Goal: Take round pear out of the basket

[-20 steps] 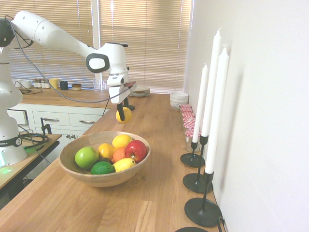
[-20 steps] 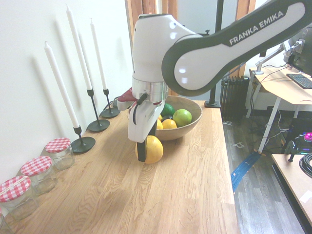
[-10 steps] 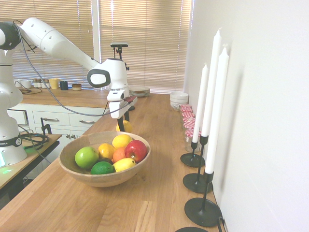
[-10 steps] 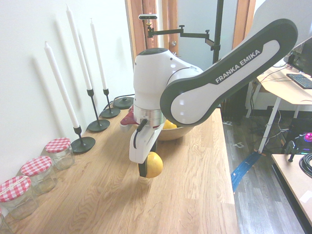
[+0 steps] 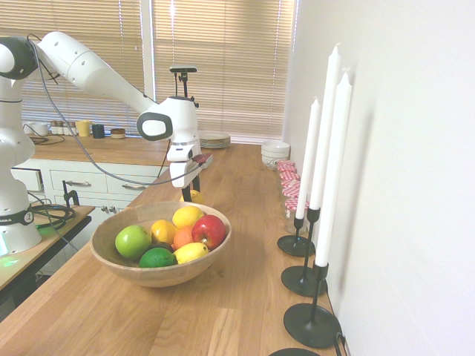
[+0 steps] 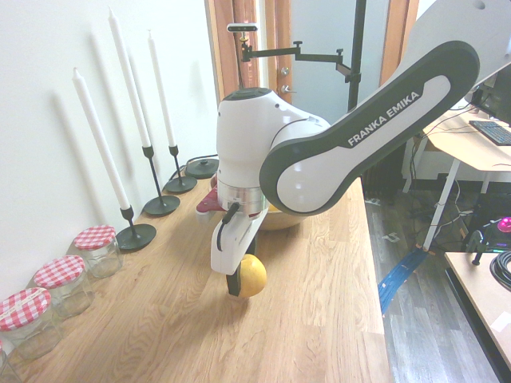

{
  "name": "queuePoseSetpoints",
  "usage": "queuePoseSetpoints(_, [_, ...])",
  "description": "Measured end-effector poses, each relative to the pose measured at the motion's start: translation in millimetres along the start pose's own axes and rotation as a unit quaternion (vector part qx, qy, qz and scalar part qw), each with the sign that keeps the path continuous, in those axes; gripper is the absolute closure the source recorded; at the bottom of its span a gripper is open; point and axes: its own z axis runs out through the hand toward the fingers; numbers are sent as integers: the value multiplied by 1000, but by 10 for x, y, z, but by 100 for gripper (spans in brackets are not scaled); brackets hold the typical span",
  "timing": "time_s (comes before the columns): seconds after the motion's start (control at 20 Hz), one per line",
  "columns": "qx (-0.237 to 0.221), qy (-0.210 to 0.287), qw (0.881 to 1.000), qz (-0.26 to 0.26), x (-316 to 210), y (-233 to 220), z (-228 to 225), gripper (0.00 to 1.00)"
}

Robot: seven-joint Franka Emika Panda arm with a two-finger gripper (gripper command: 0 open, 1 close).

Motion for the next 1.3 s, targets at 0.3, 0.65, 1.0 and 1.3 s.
queuePoseSetpoints(0.3, [0, 0, 1000, 1, -34, -35, 76, 0])
queuePoseSetpoints(0.65, [2, 2, 1000, 7, -4, -41, 45, 0])
queuePoseSetpoints(1.0, [2, 3, 1000, 8, 9, -32, 45, 0])
queuePoseSetpoints(1.3, [15, 11, 1000, 10, 37, -49, -152, 0])
